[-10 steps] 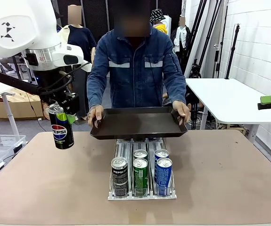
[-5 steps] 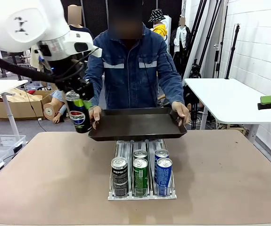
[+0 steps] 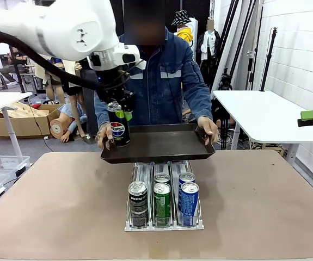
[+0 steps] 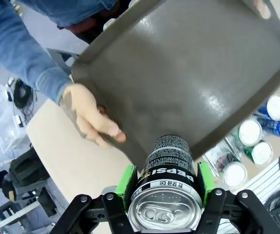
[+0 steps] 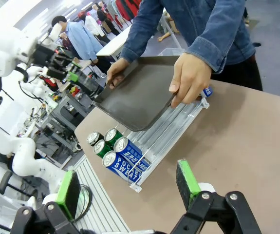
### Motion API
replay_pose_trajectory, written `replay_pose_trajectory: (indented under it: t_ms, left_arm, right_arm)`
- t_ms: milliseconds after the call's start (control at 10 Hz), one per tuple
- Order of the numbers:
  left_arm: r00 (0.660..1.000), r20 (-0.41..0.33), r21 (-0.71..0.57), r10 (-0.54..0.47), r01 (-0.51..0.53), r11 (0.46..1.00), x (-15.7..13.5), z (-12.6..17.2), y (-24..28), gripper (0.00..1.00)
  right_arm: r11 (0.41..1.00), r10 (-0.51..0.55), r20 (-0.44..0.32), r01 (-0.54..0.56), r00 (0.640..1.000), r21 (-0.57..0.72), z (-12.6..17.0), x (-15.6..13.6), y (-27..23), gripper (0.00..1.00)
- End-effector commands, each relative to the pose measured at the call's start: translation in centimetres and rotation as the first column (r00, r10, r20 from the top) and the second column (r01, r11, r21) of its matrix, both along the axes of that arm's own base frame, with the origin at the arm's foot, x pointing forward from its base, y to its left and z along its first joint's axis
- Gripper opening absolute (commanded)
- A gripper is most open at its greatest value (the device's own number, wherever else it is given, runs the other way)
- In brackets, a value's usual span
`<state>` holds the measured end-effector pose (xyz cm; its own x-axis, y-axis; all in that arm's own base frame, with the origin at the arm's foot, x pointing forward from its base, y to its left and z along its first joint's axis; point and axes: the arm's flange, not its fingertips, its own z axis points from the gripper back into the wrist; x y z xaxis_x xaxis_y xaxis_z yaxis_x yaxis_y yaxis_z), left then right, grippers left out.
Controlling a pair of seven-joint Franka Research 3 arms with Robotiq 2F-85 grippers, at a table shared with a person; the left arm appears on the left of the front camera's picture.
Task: Retrieve and hand over the desired beverage to the person.
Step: Place the picked can on the Handle tray extended by the person.
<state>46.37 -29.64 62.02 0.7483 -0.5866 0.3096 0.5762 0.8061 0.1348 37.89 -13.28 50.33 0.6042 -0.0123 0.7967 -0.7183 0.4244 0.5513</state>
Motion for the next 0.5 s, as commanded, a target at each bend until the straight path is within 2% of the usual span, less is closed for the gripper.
replay_pose_trajectory:
  t_ms: [0,400]
  left_arm:
    - [0.999,0.029,0.047,0.014,-0.016,0.999,2.3,1.6,-1.0,0.19]
    - [0.999,-0.019,0.024,-0.032,0.033,0.999,6.6,-0.3,-3.1,0.19]
  right_arm:
    - [1.0,0.004,0.005,-0.004,1.0,0.008,0.1,0.0,0.0,1.0]
    - [1.0,0.004,0.005,-0.004,1.0,0.008,0.1,0.0,0.0,1.0]
